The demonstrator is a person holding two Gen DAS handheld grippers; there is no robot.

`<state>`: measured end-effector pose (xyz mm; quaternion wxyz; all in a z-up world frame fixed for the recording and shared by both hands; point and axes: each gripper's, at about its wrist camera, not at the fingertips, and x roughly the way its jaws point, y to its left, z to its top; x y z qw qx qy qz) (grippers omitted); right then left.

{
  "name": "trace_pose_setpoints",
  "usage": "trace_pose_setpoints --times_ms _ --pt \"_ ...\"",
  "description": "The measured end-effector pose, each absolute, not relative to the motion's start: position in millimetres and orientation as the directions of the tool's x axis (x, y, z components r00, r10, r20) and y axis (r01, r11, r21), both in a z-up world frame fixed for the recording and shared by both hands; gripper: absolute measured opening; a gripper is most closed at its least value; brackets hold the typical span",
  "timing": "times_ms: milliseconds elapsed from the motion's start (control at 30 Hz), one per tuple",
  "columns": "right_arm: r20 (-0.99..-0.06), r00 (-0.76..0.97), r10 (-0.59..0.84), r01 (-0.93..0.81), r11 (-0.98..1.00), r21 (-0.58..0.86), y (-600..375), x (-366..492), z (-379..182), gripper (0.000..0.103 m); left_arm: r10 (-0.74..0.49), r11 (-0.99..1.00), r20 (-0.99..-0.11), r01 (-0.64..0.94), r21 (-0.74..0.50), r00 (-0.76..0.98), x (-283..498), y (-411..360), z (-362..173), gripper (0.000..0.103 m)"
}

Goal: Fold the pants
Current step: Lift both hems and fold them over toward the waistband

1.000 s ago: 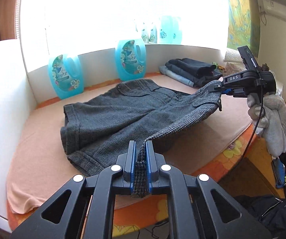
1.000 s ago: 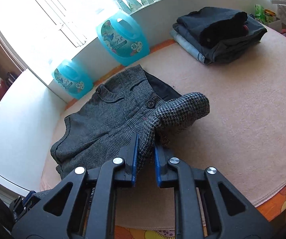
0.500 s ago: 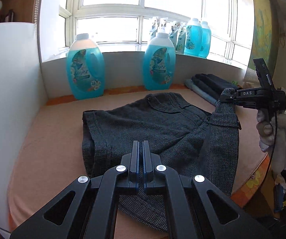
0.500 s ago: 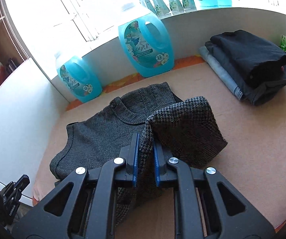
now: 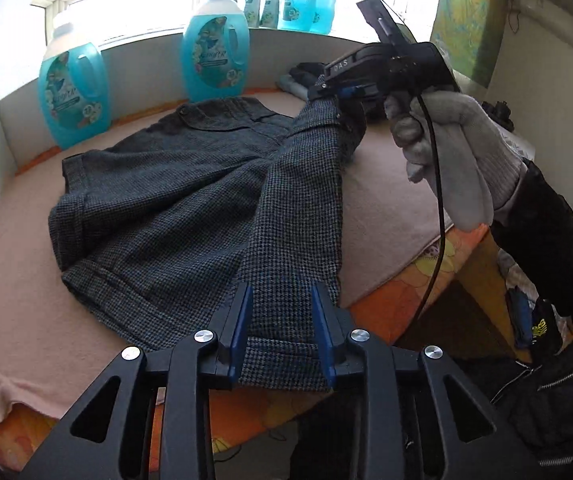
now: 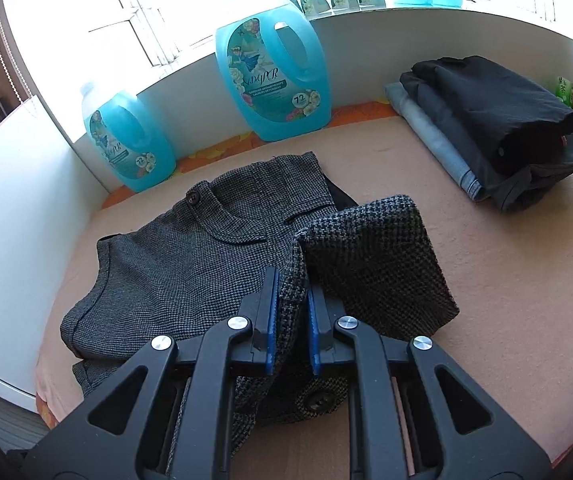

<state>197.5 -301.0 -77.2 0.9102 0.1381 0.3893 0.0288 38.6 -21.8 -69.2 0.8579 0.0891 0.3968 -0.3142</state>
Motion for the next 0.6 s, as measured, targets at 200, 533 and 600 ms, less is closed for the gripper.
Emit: trace_pose_setpoints --times_ms 200,533,600 --pt "-0.705 0.691 0.157 0.046 0.965 0.259 -298 198 -77 0.013 -0.39 0.755 -0.793 0.655 0.016 0.468 19 -53 -92 0.051" --pt "-0.714 0.682 0.156 0.042 0.967 0.252 -297 201 -79 0.014 -0.304 0.743 -0.807 0.656 0.131 0.506 28 -58 -114 0.045" --pt "-0.715 0.682 0.157 0.042 0.967 0.252 -297 201 -80 0.014 -0.333 0.752 -0.807 0.653 0.085 0.488 32 -51 -114 0.034"
